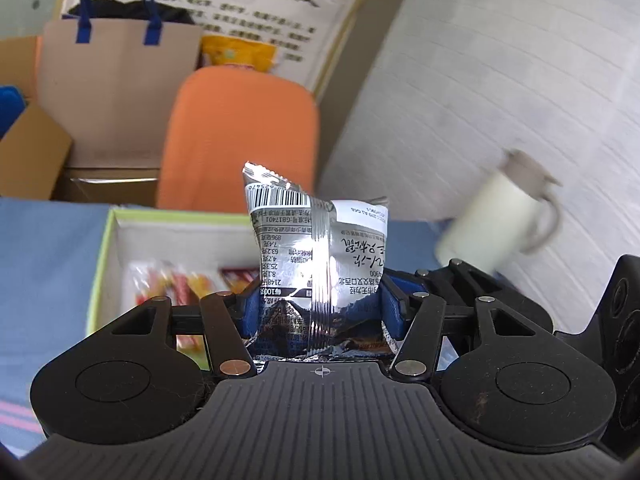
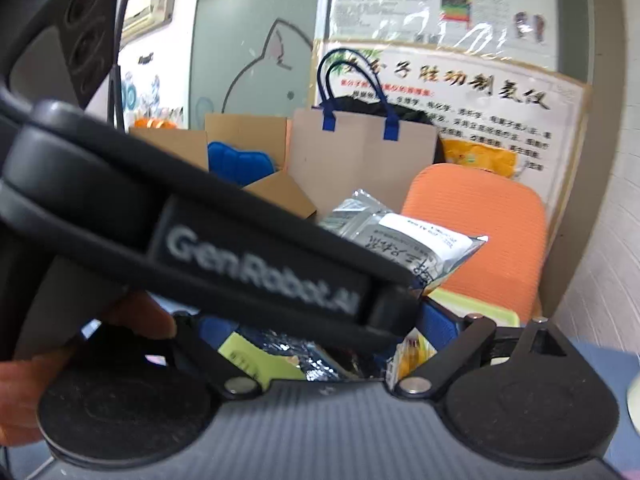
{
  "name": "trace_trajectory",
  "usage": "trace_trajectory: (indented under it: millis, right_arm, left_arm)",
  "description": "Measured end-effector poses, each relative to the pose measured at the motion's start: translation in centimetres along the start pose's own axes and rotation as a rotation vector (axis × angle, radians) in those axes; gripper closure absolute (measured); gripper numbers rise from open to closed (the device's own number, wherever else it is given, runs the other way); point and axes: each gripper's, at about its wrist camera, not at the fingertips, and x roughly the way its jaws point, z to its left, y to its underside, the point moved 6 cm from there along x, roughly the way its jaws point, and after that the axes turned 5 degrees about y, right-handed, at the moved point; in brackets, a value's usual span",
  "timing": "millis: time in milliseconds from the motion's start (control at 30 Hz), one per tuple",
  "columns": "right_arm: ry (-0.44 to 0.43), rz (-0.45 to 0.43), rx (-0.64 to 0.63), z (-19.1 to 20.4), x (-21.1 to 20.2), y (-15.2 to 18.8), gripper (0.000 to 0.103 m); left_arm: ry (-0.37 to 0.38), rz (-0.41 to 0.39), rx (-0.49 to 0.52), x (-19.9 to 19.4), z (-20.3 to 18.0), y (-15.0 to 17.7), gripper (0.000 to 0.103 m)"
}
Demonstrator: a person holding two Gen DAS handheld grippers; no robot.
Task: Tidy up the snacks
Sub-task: 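Carry the silver packet into the green box and open the left gripper, then move the left gripper to the yellow chip bag and grasp it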
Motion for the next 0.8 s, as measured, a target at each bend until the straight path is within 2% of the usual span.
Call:
trace_trajectory:
  millis: [167, 233, 300, 367, 467, 567, 667, 800]
  right_arm:
    - [-0.047, 0.087, 0.033, -0.9, 5.5, 1.4, 0.009]
    - [-0.047, 0.121, 0.054, -1.5, 6.9, 2.0, 0.010]
    - [-0.011, 0.131, 0.071, -2.2, 6.8, 2.2, 0.010]
    - [0.006, 0.092, 0.090, -2.8, 4.9, 2.0, 0.010]
    - [0.017, 0.026, 0.112, -3.0, 0.5, 1.8, 0.009]
    - [0.006, -0.014, 0.142, -1.6, -3.7, 3.3, 0.009]
    - [-0.050, 0.003, 0.185, 1.3, -6.4, 6.6, 0.009]
    - [-0.091, 0.087, 0.207, 6.5, -8.5, 11.7, 0.009]
  left_arm:
    - [-0.049, 0.065, -0.029, 4.7, 3.5, -0.6, 0.062]
    - [-0.062, 0.075, -0.041, 6.2, 4.6, -0.3, 0.050]
    - [-0.080, 0.087, -0.069, 6.6, 5.7, -0.2, 0.050]
    - [-0.076, 0.049, -0.068, 5.0, 6.1, -0.3, 0.049]
    - [-0.063, -0.024, -0.045, 1.1, 5.7, -0.2, 0.040]
    - [-0.059, -0.089, -0.024, -3.2, 4.9, 1.2, 0.033]
    - [-0.036, -0.110, -0.032, -6.7, 4.8, 4.5, 0.032]
    - [-0.033, -0.096, -0.076, -9.8, 5.5, 10.2, 0.032]
